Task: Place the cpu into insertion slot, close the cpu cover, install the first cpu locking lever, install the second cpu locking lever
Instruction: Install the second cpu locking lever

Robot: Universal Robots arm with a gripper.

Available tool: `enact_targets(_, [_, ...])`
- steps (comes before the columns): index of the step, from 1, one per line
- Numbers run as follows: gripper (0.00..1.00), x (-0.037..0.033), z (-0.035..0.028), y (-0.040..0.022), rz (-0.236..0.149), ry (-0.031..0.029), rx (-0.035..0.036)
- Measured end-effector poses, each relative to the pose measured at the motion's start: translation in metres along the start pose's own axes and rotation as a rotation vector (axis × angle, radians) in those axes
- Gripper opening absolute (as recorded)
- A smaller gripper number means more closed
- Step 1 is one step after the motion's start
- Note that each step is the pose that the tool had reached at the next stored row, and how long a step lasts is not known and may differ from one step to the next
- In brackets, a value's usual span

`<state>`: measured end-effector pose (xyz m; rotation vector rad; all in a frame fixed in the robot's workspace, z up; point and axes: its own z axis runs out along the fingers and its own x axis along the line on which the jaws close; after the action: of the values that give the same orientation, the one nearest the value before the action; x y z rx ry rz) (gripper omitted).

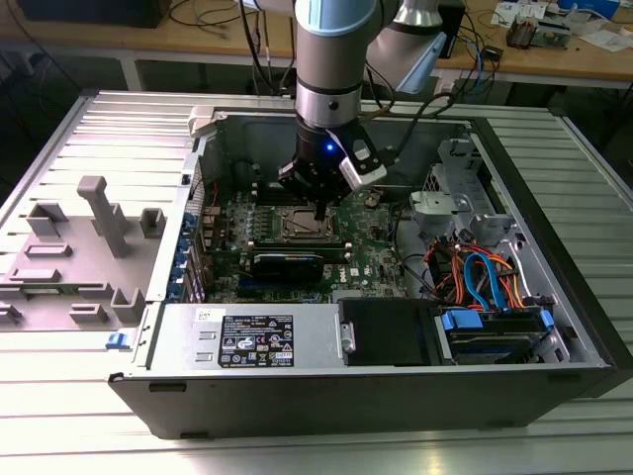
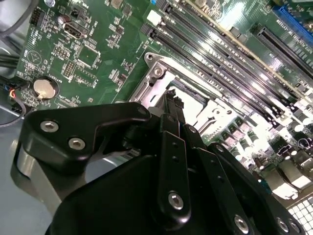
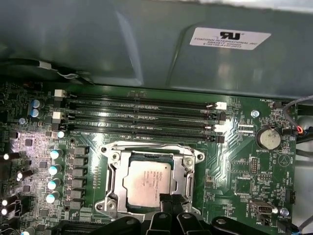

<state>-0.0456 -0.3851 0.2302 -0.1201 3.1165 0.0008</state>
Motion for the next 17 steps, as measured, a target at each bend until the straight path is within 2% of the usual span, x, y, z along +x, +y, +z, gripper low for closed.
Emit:
enact_targets(2, [0.11,0.0003,0.0002,-0.0028,0.000,0.0001,0.0000])
enact_targets(6, [0.11,0.0011,0.0003,-0.0125,0.000,0.0001,0.0001])
enact_targets(12, [0.11,0.0012,-0.0090,-0.0155,0.000,0.0000,0.0000])
enact_targets(13, [0.11,0.0015,-0.0090,-0.0179,0.000,-0.0005,-0.0046])
enact_targets(14, [0.11,0.0032,-0.0091,-0.0221,0.001,-0.0019,-0.0249])
enact_targets(16, [0.11,0.0046,-0.0091,-0.0260,0.001,-0.0031,-0.0409])
enact_targets(17, [0.11,0.0061,-0.0091,-0.0297,0.001,-0.0036,-0.0465])
